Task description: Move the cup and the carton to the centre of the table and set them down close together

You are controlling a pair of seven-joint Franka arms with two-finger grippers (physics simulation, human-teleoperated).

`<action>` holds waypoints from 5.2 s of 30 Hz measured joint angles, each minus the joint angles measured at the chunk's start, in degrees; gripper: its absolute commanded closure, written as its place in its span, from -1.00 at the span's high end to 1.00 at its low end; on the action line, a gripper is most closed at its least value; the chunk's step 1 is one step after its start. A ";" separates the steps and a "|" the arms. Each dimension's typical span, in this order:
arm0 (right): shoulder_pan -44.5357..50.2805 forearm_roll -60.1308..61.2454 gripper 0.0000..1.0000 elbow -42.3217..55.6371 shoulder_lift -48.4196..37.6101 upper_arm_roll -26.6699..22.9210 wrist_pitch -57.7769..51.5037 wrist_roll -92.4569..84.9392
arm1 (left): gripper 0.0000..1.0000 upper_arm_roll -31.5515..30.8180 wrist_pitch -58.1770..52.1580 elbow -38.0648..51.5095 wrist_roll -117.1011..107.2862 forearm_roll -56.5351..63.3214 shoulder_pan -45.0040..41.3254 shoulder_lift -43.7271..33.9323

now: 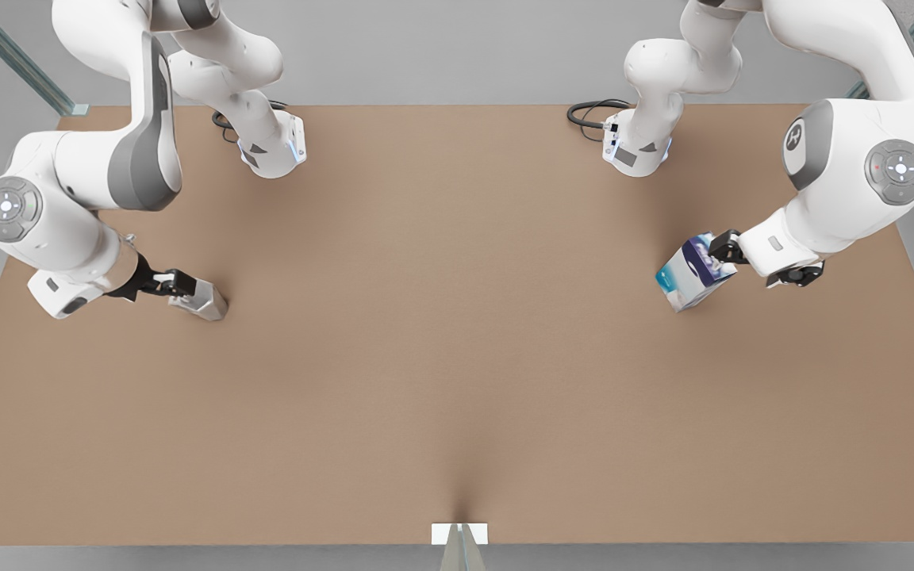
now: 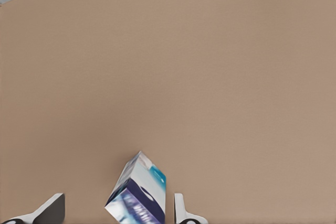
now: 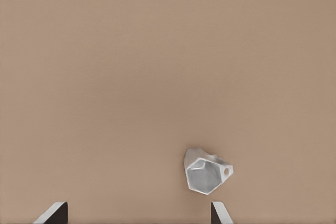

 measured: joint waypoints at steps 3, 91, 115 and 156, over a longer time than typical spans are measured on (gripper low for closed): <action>4.13 0.24 1.00 -4.04 -0.04 0.25 -3.41 1.07 | 1.00 0.09 -0.93 0.00 -0.09 -0.03 0.03 0.00; -7.16 -1.28 -0.57 -43.77 3.34 3.77 35.60 -6.28 | 1.00 0.00 -3.83 2.51 -0.27 0.95 -2.35 9.37; 23.69 18.70 -0.57 23.91 47.45 2.90 35.06 -9.35 | 1.00 0.80 4.46 -12.81 -24.69 -0.07 -0.63 -2.67; 23.60 19.51 1.00 23.99 46.25 2.99 36.60 -10.55 | 1.00 14.21 29.00 -36.91 -33.17 0.93 -14.75 -5.98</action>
